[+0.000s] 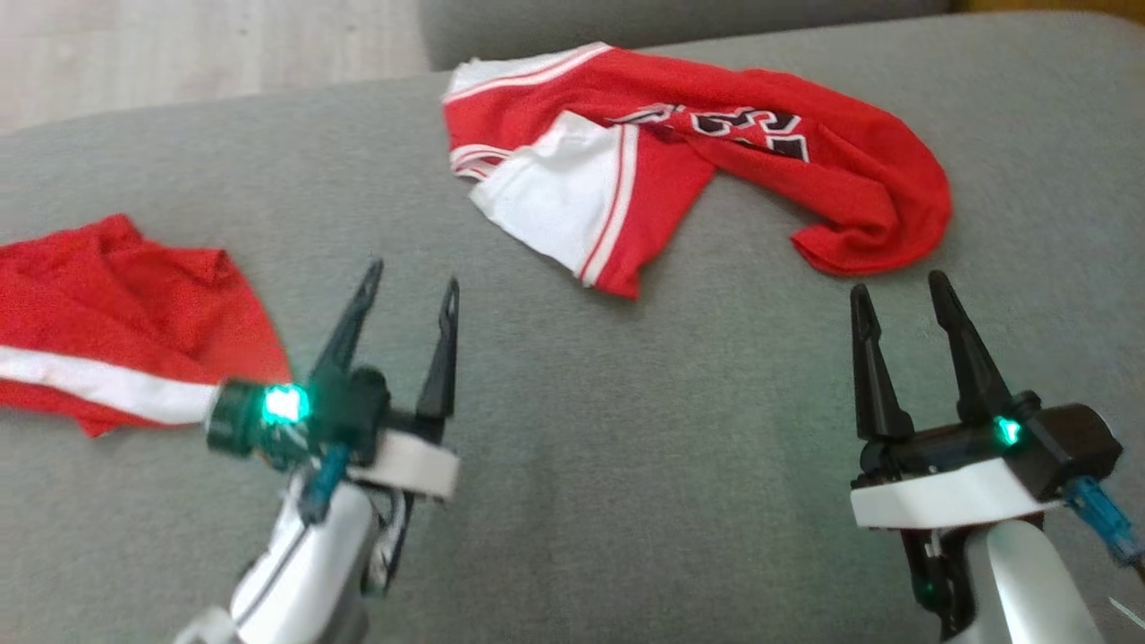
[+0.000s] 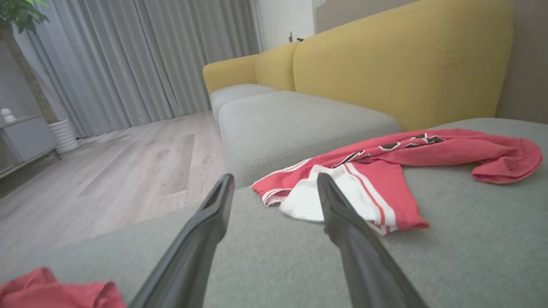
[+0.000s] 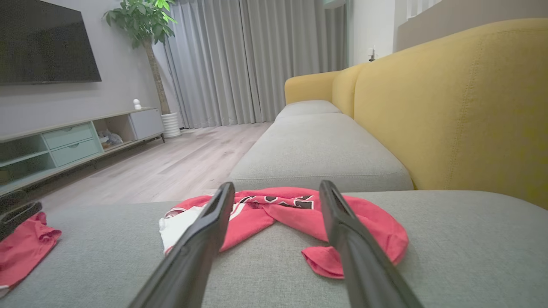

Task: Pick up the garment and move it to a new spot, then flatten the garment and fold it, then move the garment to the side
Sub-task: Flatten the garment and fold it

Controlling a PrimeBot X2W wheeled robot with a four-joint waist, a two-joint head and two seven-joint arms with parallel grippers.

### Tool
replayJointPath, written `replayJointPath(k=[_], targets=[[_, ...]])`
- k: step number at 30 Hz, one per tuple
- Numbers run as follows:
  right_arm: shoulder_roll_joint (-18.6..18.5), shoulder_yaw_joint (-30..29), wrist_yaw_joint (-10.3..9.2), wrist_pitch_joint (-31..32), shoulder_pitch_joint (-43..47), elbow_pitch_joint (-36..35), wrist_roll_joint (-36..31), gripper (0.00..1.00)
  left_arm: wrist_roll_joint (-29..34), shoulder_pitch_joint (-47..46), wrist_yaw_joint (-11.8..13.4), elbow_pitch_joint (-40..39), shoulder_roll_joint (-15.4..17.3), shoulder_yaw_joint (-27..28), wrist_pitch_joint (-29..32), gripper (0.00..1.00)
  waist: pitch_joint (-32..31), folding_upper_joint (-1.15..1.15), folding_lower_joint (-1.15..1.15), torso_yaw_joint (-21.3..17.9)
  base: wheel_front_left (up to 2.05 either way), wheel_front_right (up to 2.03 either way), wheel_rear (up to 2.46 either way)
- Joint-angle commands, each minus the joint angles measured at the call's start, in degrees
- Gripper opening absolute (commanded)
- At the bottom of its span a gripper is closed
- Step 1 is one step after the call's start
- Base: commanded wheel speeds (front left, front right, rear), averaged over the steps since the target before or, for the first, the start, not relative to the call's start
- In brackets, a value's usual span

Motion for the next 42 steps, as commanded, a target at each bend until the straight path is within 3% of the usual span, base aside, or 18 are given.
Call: replayJointPath(k=[1, 7, 15, 27, 35, 42], targets=[[-0.2, 1.1, -0.04, -0.6, -0.4, -2.1, -0.6, 1.00, 0.7, -1.5, 0.8, -2.4, 0.5, 2.0, -0.3, 1.00, -0.8, 0.00, 0.01, 1.1, 0.00, 0.00, 0.00], [-0.2, 0.8, -0.04, -0.6, 0.3, -2.1, -0.6, 1.00, 2.6, 3.1, 2.8, -4.0, -1.1, 3.0, -0.3, 1.00, -0.8, 0.00, 0.01, 2.0, 0.00, 0.00, 0.00], [-0.2, 1.3, -0.04, -0.6, -0.4, -2.4, 0.0, 1.00, 3.5, 1.0, 0.7, -2.7, -2.0, 3.8, -0.3, 1.00, 1.4, 0.00, 0.01, 1.1, 0.00, 0.00, 0.00], [-0.2, 3.5, -0.04, -0.6, -3.3, -2.4, 1.4, 1.00, -2.1, -16.2, -6.6, 14.3, -4.5, 5.6, 6.0, 1.00, 9.6, 0.00, 0.01, -5.6, 0.00, 0.00, 0.00], [-0.2, 4.6, -0.04, -0.6, -4.5, -2.7, 2.6, 1.00, -3.2, -24.5, -6.9, 25.1, -4.2, 6.8, 9.4, 1.00, 13.1, 0.00, 0.01, -9.7, 0.00, 0.00, 0.00], [-0.2, 4.2, -0.04, -0.6, -4.7, -2.3, 3.3, 1.00, -3.6, -28.4, -5.1, 32.4, -3.5, 7.8, 8.5, 1.00, 14.3, 0.00, 0.01, -11.5, 0.00, 0.00, 0.00]])
